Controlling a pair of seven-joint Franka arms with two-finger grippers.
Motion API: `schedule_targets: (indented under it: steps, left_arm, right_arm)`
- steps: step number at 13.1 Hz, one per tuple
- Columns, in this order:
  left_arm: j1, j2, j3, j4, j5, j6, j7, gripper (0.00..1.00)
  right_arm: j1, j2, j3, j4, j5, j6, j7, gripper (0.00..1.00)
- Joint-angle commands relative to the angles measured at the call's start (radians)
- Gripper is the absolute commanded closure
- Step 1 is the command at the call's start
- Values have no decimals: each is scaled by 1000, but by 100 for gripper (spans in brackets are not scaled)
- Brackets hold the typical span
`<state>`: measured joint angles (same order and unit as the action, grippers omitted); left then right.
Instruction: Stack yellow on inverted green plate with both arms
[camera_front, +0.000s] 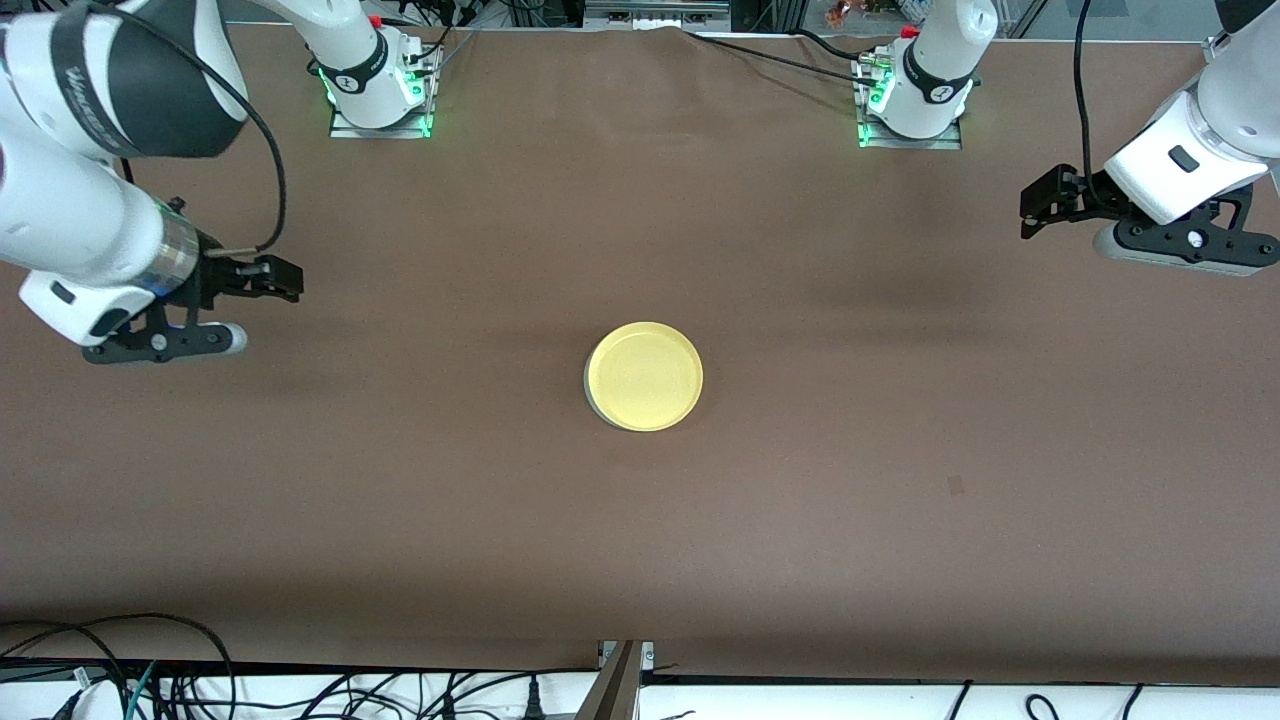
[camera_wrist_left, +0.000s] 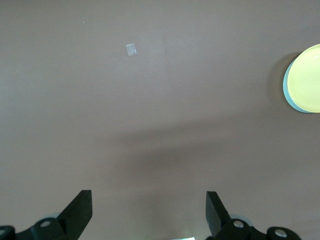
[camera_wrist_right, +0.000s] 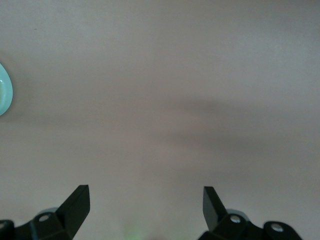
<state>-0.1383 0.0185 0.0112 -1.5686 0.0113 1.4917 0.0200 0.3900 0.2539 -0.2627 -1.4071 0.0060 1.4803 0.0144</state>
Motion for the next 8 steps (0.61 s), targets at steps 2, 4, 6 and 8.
schedule_targets:
  steps: [2, 4, 6, 8]
  left_arm:
    - [-3, 3, 3, 16, 9, -18, -6, 0]
    - [-3, 1, 0, 18, 7, -18, -8, 0]
    - [-3, 0, -13, 16, 7, -21, -9, 0]
    - [-3, 0, -11, 18, 7, -19, -8, 0]
  right_arm:
    - [-235, -149, 222, -189, -1, 47, 13, 0]
    - [-324, -267, 273, -361, 0, 165, 15, 0]
    - [-384, -289, 287, -346, -11, 155, -10, 0]
    - [-399, -301, 287, -345, -4, 104, -11, 0]
